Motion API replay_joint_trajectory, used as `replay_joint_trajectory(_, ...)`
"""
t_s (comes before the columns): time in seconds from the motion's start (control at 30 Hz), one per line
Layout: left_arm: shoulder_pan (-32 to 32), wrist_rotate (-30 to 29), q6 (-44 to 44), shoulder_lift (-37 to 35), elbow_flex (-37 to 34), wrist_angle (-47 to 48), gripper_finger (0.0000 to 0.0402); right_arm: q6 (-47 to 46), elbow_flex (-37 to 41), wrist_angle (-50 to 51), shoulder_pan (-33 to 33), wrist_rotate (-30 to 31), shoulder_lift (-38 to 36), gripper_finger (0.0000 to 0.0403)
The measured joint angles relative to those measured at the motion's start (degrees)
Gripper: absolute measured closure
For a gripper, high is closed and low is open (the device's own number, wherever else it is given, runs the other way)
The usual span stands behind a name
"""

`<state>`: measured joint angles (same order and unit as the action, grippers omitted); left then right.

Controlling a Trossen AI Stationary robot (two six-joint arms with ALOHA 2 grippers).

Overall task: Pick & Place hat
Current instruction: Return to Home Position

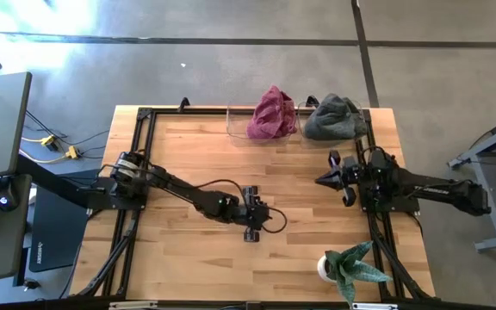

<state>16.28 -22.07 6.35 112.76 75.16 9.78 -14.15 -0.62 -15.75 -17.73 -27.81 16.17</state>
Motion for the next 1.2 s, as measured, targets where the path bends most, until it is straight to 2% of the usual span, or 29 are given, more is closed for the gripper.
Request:
replay_joint_trajectory(0.23, -1.8, -6.7, -1.4, -5.8, -1.0, 3.8, 0.0197, 3.5, 0.0, 1.5, 10.1, 10.0, -0.1, 0.0401)
replay_joint_trajectory(0.4, -3.6, -5.9, -2.0, -12.4, -7.9, -0.8, 0.0197, 8.7, 0.0, 3.7, 18.9, 18.0, -0.2, 0.0401)
replay_joint_trajectory(0.57, -6.7, -4.1, -1.6, -21.6, -19.1, -9.6, 0.0197, 11.8, 0.1, 6.7, 23.0, 24.0, -0.1, 0.0401)
replay_joint_trajectory(0.67, -8.7, -2.5, -1.3, -27.7, -24.9, -11.6, 0.0197, 12.9, 0.1, 6.2, 23.0, 24.4, -0.1, 0.0402)
replay_joint_trajectory(0.87, -12.1, -2.5, -0.3, -38.2, -31.3, -13.3, 0.0197, 15.6, 0.1, 4.3, 20.5, 24.4, -3.2, 0.0402)
replay_joint_trajectory(1.13, -12.3, -4.0, -0.5, -44.1, -37.1, -14.3, 0.0197, 14.3, 0.1, 13.0, 13.6, 18.1, -15.5, 0.0402)
replay_joint_trajectory(1.2, -12.7, -4.0, -0.7, -45.6, -38.7, -13.9, 0.0197, 14.4, 0.0, 13.0, 12.6, 16.4, -16.0, 0.0401)
